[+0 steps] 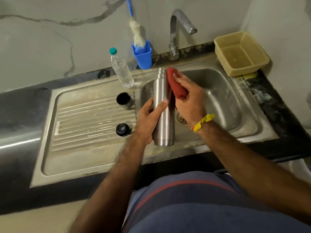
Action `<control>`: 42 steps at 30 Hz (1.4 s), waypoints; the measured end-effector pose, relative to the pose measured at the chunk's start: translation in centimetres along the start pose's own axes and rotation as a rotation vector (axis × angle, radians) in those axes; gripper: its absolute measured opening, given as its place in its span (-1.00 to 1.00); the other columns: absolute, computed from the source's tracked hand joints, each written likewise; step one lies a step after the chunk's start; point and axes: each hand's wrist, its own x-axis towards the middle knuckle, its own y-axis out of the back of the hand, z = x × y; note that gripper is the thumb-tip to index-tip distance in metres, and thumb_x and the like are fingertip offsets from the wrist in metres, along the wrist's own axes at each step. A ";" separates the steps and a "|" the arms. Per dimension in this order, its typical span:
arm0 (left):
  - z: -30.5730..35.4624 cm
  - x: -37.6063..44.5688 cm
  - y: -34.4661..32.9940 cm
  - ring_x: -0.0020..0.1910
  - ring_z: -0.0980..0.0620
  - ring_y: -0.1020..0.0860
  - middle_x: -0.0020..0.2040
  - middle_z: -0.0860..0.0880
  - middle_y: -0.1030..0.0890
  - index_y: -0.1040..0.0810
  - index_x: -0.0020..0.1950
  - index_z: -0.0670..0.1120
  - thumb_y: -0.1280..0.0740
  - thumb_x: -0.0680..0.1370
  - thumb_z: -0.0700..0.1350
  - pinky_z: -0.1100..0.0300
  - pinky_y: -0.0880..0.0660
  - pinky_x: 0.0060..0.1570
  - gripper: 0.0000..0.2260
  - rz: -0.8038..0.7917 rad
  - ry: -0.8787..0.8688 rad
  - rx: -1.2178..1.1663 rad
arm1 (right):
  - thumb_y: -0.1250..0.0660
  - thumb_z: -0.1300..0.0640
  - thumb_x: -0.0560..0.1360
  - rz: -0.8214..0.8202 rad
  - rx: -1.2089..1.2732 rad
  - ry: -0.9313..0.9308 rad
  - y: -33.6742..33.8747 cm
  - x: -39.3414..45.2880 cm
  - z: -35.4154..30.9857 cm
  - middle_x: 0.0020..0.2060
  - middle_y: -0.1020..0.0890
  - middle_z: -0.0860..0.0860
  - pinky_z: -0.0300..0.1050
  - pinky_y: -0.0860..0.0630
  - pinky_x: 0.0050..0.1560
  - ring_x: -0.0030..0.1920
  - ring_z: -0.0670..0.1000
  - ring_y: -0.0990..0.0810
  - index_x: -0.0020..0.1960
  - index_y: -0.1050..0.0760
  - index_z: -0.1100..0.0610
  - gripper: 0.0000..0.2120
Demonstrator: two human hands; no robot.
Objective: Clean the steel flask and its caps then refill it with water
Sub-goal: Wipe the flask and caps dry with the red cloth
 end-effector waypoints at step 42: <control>3.3 7.3 -0.4 0.09 -0.22 -0.68 0.21 -0.26 -0.64 -0.45 0.35 -0.08 -0.56 0.40 0.16 -0.21 -0.64 0.07 -0.36 0.080 0.109 -0.144 | -0.44 0.45 0.44 -0.248 -0.081 0.440 1.9 -5.9 2.5 0.40 -0.46 0.21 0.17 -0.34 0.46 0.49 0.23 -0.35 0.29 -0.56 0.27 -0.56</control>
